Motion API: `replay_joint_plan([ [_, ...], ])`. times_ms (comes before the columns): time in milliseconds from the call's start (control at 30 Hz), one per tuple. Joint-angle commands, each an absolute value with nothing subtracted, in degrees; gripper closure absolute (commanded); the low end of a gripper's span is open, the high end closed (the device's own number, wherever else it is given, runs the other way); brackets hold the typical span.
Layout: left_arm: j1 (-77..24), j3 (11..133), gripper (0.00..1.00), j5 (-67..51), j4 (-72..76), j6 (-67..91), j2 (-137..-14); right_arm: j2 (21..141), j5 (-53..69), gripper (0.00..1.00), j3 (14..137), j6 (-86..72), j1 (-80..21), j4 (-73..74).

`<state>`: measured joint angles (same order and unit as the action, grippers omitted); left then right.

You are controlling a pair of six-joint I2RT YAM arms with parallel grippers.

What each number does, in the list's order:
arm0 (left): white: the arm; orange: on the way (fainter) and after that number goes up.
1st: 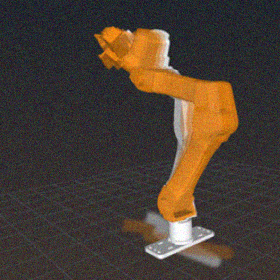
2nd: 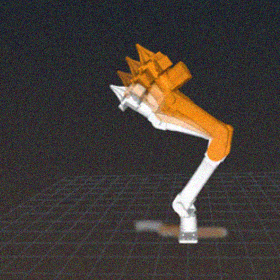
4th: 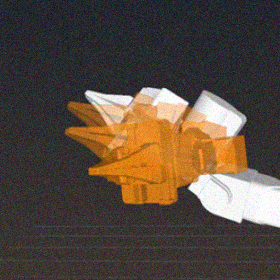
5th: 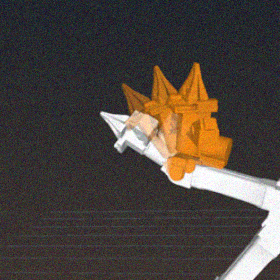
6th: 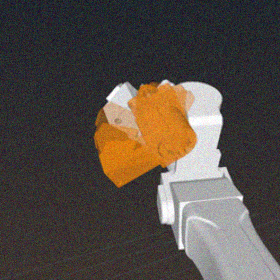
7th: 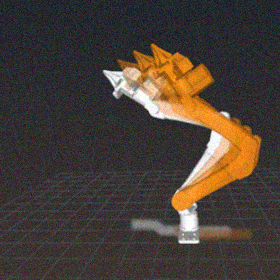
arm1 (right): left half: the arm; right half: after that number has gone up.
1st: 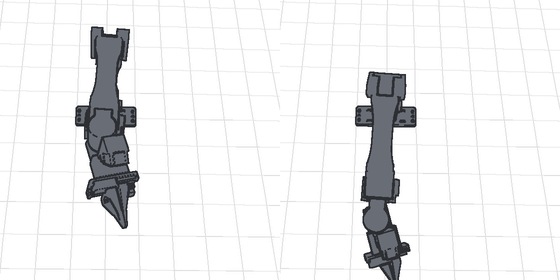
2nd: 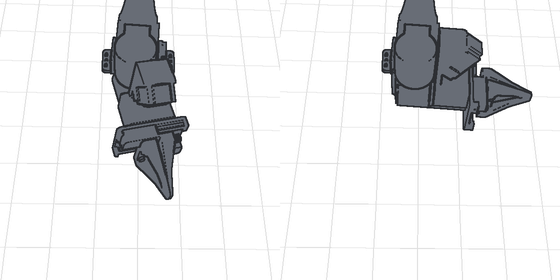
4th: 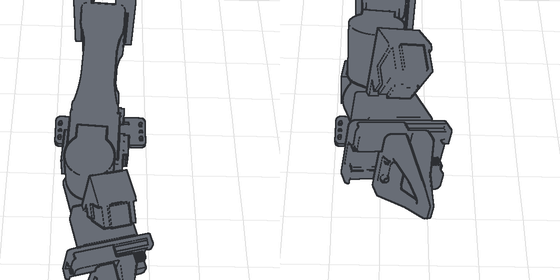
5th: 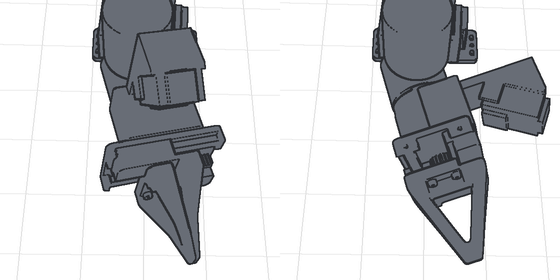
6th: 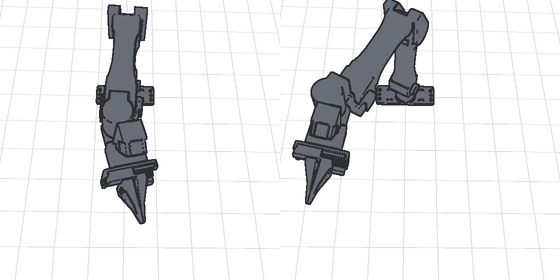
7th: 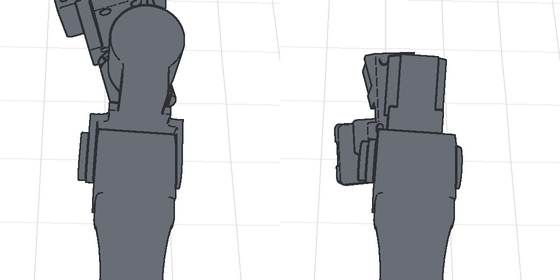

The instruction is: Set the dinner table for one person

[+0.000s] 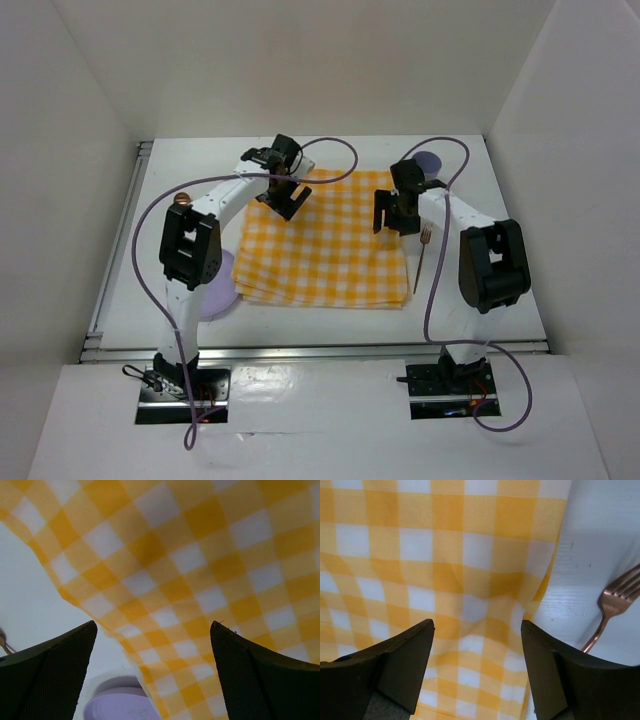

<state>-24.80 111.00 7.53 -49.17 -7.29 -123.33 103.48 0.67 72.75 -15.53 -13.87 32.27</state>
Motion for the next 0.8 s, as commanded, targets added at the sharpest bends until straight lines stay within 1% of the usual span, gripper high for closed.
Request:
replay_joint_plan([
  [0,-21.97,111.11,0.00,13.09,-47.67,-7.29,-124.72,98.36,-1.31,0.21,74.01,-16.35,-13.89,34.80],
  [67,-23.02,105.77,0.00,17.11,-44.40,-8.43,-124.72,95.90,-2.01,0.21,73.13,-17.31,-13.89,34.28],
  [167,-23.03,105.73,0.00,18.63,-46.92,-8.44,-129.45,93.96,-2.02,0.27,72.60,-18.63,-15.02,32.09],
  [200,-23.03,105.73,0.02,17.41,-47.80,-8.44,-131.12,93.96,-2.02,0.33,72.60,-18.63,-15.03,31.38],
  [267,-23.03,104.25,0.02,14.17,-48.34,-7.83,-131.13,94.83,2.69,0.42,72.60,-19.33,-16.34,28.66],
  [300,-23.03,103.63,0.02,12.85,-48.34,-7.82,-131.13,95.62,4.73,0.53,71.99,-19.34,-16.35,27.61],
  [400,-23.03,102.31,0.02,7.57,-50.44,-6.68,-129.65,99.83,7.12,0.73,71.10,-22.76,-16.35,24.35],
  [433,-23.03,102.30,0.02,6.25,-51.06,-6.68,-129.64,102.72,7.12,0.85,71.10,-23.29,-15.83,24.35],
  [467,-23.03,101.43,0.04,5.28,-51.06,-6.07,-128.94,104.22,7.12,0.90,71.10,-23.81,-15.82,24.35],
  [500,-23.03,100.12,0.04,2.66,-51.76,-6.06,-128.94,105.63,7.12,0.92,72.50,-23.82,-15.82,24.35],
  [567,-23.03,98.45,0.05,0.45,-51.77,-6.06,-127.01,109.85,6.08,1.00,73.82,-23.82,-15.82,24.87],
  [633,-24.42,95.55,0.05,-0.35,-50.37,-6.06,-125.87,113.44,3.35,1.00,76.63,-23.82,-15.29,26.80],
  [667,-24.43,94.75,0.05,1.13,-49.06,-6.06,-125.86,114.34,1.95,1.00,77.51,-24.60,-15.29,27.42],
  [700,-24.43,94.75,0.04,3.67,-47.74,-6.06,-125.86,115.04,1.32,1.00,78.82,-24.61,-15.29,28.03],
  [767,-24.43,96.67,0.04,5.00,-46.93,-6.06,-127.17,115.05,0.62,1.00,78.84,-26.88,-15.29,28.04],
])
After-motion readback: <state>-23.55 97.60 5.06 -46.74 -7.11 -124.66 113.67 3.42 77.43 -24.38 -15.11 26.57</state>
